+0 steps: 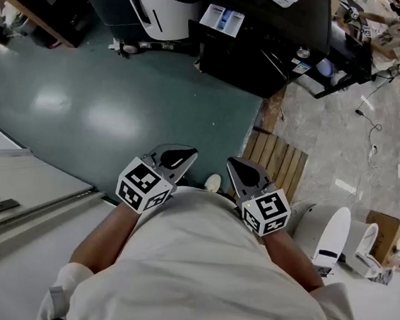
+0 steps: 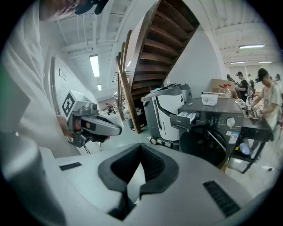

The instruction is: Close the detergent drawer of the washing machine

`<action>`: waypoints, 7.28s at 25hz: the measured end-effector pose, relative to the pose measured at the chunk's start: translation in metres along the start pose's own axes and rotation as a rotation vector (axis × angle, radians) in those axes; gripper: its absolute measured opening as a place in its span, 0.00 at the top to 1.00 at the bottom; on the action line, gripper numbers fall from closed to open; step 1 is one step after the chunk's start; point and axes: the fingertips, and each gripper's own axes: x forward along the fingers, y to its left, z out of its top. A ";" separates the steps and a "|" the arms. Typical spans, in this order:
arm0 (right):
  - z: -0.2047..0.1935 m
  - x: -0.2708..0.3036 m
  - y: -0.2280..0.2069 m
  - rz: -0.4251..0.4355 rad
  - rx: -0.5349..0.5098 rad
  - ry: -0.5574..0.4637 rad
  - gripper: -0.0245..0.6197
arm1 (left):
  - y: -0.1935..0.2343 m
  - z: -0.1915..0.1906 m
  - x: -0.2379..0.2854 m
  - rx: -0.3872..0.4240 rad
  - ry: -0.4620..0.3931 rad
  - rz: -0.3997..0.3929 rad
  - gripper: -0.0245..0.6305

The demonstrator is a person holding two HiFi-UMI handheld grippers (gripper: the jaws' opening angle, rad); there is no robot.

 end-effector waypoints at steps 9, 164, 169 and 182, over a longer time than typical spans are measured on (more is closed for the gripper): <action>0.003 -0.010 -0.023 -0.020 -0.006 -0.026 0.96 | -0.007 0.003 0.014 -0.001 0.005 0.002 0.97; 0.093 0.326 -0.388 -0.543 0.146 0.187 0.87 | 0.503 0.133 0.255 0.157 0.223 0.197 0.77; 0.098 0.328 -0.394 -0.549 0.151 0.180 0.87 | 0.507 0.138 0.260 0.157 0.224 0.190 0.77; 0.104 0.335 -0.409 -0.557 0.167 0.186 0.87 | 0.517 0.147 0.271 0.161 0.225 0.173 0.77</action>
